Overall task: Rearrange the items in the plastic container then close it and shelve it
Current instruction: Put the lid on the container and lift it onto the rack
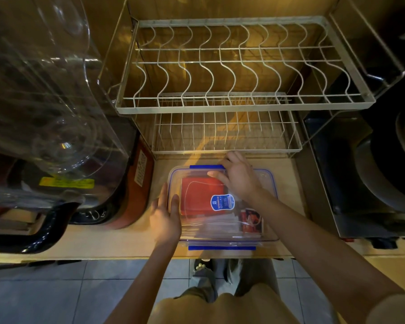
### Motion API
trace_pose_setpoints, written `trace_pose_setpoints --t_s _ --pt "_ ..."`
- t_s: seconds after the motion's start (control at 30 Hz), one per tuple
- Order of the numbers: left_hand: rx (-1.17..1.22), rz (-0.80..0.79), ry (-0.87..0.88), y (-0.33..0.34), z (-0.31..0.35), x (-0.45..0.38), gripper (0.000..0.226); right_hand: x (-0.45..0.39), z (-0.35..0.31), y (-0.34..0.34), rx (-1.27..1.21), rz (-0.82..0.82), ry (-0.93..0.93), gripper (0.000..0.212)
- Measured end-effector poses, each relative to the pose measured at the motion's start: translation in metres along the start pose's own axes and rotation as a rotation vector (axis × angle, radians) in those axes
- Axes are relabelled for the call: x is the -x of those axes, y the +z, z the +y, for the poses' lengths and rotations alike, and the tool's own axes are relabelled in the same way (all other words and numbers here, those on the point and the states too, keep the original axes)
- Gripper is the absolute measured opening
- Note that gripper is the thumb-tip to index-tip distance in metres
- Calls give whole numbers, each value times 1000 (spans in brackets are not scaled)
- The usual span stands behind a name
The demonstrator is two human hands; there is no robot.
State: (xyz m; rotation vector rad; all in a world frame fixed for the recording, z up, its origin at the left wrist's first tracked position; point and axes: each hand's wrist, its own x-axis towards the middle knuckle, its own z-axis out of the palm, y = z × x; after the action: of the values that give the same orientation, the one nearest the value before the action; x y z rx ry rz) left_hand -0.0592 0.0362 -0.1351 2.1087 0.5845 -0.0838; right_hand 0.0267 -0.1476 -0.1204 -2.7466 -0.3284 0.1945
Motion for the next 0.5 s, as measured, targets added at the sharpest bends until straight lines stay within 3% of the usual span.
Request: trace_pose_setpoints --t_s 0.23,0.3,0.43,0.5 --pt "-30 6 15 0 3 -1 48 3 -7 -3 33 -22 45 54" --pt "-46 6 43 0 6 -2 47 11 -15 -5 38 35 66 45" --pt "-73 -3 76 2 15 -10 48 55 -25 -1 -84 300 31 29" --pt "-88 -7 89 3 15 -13 48 81 -25 5 -78 234 -34 39"
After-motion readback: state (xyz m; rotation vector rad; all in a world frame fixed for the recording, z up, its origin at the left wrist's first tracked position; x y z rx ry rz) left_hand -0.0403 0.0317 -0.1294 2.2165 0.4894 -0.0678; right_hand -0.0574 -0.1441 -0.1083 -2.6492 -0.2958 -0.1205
